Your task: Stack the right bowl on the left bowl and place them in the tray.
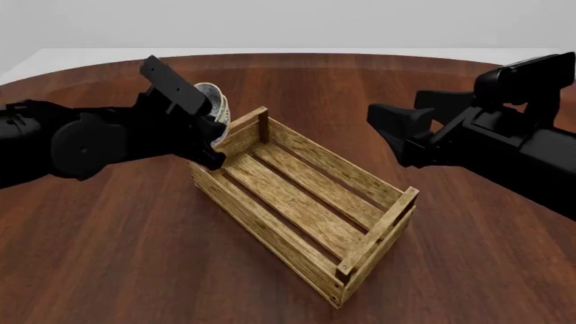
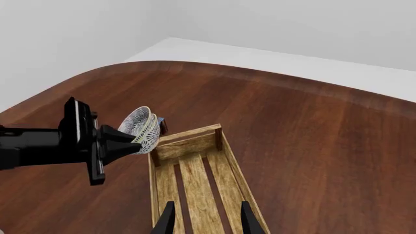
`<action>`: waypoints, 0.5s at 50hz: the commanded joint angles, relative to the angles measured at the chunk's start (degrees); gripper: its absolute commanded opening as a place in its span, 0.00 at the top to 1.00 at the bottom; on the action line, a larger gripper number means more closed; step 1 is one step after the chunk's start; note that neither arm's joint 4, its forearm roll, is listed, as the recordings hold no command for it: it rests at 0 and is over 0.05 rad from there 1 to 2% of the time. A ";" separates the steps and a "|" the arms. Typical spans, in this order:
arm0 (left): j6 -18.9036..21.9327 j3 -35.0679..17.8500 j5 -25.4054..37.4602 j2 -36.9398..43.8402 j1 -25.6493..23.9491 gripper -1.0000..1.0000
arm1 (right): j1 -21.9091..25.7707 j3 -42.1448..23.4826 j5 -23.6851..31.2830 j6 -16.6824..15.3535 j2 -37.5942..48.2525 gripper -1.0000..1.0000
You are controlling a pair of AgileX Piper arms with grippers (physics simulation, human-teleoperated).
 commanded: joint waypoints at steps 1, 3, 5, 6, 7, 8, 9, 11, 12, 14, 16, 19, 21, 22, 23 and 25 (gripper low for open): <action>0.35 -2.27 -1.07 1.75 -3.66 1.00 | -0.05 -0.13 -0.23 -0.06 0.52 0.00; 0.77 -2.72 -1.51 2.77 -4.15 1.00 | -0.02 -0.11 -0.28 -0.05 0.61 0.00; 1.01 -3.24 -1.80 3.89 -4.54 1.00 | -0.01 -0.11 -0.20 -0.04 0.51 0.00; 0.99 -3.70 -1.77 4.29 -4.79 1.00 | -0.06 -0.11 -0.18 -0.04 0.48 0.00; 1.03 -3.89 -1.69 4.38 -4.82 1.00 | -0.07 -0.11 -0.18 -0.04 0.49 0.00; 1.01 -4.34 -1.52 4.57 -5.03 1.00 | -0.08 -0.10 -0.21 -0.03 0.52 0.00; 0.96 -4.73 -1.43 4.77 -5.19 1.00 | -0.07 -0.10 -0.22 -0.05 0.52 0.00; 1.21 -5.02 -1.38 4.98 -5.49 1.00 | -0.07 -0.08 -0.22 -0.09 0.47 0.00; 1.23 -5.12 -1.40 5.09 -5.61 1.00 | -0.09 -0.09 -0.21 -0.07 0.45 0.00; 1.37 -5.39 -1.41 5.36 -5.86 1.00 | -0.12 -0.09 -0.16 -0.03 0.37 0.00; 1.17 -5.81 -1.41 5.89 -6.23 1.00 | -0.14 -0.08 -0.14 0.01 0.35 0.00; 0.83 -6.41 -1.32 6.60 -6.75 1.00 | -0.11 -0.05 -0.07 0.05 0.26 0.00; 0.76 -6.68 -1.37 7.08 -7.11 1.00 | -0.15 -0.06 0.01 0.04 0.15 0.00; 0.94 -6.71 -1.50 7.29 -7.28 1.00 | -0.18 -0.05 0.02 0.04 0.13 0.00; 1.04 -6.71 -1.57 7.36 -7.33 1.00 | -0.19 -0.05 0.01 0.02 0.13 0.00; 1.09 -7.02 -1.55 7.88 -7.80 1.00 | -0.21 -0.05 -0.02 0.04 0.18 0.00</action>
